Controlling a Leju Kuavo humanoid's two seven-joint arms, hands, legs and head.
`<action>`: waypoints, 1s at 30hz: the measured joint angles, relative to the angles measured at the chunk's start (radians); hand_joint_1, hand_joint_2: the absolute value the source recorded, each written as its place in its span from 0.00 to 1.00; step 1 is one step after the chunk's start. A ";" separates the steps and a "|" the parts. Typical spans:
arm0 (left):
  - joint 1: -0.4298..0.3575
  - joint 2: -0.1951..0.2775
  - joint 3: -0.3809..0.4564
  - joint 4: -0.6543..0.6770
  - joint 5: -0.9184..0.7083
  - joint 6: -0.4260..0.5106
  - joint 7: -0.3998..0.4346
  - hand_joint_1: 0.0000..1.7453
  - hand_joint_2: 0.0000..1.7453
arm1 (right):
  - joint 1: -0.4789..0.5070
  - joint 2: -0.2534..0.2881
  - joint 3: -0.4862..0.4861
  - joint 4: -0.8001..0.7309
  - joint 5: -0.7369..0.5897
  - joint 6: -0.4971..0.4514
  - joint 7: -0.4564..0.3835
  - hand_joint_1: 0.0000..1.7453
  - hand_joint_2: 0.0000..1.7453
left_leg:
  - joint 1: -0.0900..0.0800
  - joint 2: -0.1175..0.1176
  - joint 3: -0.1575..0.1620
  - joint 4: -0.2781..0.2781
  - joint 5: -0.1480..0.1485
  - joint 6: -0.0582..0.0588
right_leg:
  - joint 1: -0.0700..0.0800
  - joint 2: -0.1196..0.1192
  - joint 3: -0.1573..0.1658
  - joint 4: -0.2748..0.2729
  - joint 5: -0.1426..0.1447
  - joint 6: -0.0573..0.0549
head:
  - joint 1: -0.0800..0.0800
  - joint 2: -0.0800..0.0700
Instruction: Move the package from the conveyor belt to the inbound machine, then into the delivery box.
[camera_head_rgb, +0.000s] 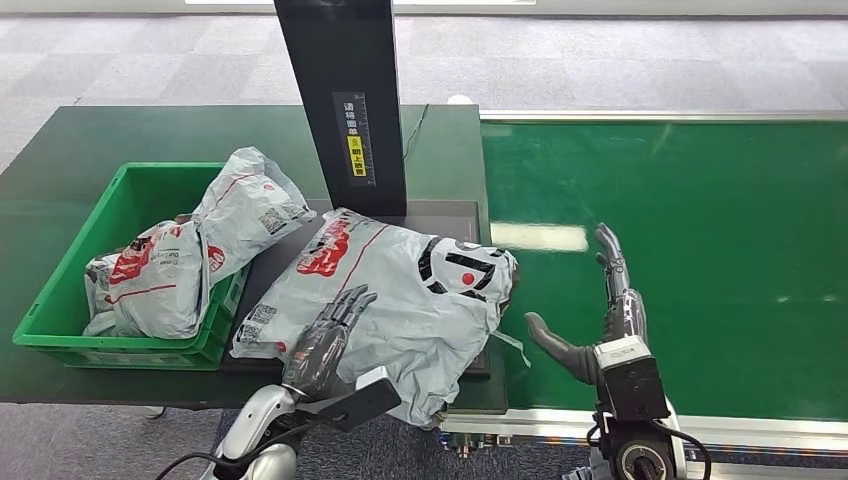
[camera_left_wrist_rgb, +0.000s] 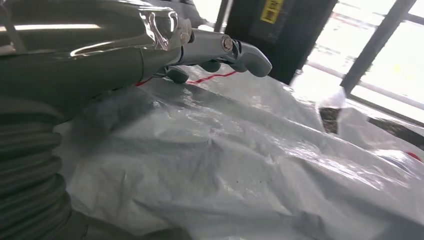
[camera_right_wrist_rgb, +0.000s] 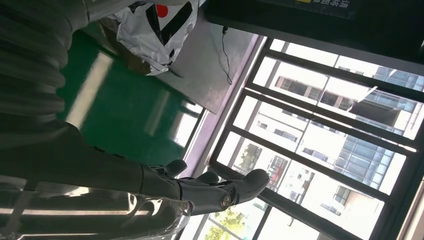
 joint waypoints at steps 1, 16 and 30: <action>0.004 -0.004 0.013 0.001 -0.002 0.003 0.008 0.95 1.00 | 0.004 0.001 -0.002 -0.003 0.001 0.002 0.001 0.00 1.00 | 0.000 0.000 0.000 0.000 0.000 0.000 | 0.000 0.000 0.000 0.000 0.000 0.000 | 0.000 0.000; 0.019 -0.024 0.058 0.021 -0.016 -0.019 0.018 1.00 1.00 | 0.007 0.002 -0.005 -0.007 0.002 0.005 0.001 0.00 1.00 | 0.000 0.000 0.000 0.000 0.000 0.000 | 0.000 0.000 0.000 0.000 0.000 0.000 | 0.000 0.000; -0.005 -0.024 0.055 0.068 -0.012 -0.115 -0.003 1.00 1.00 | 0.008 0.001 -0.006 -0.007 0.003 0.004 0.015 0.00 1.00 | 0.000 0.000 0.002 0.000 0.000 0.000 | 0.000 0.000 0.002 0.000 0.000 0.000 | 0.000 0.000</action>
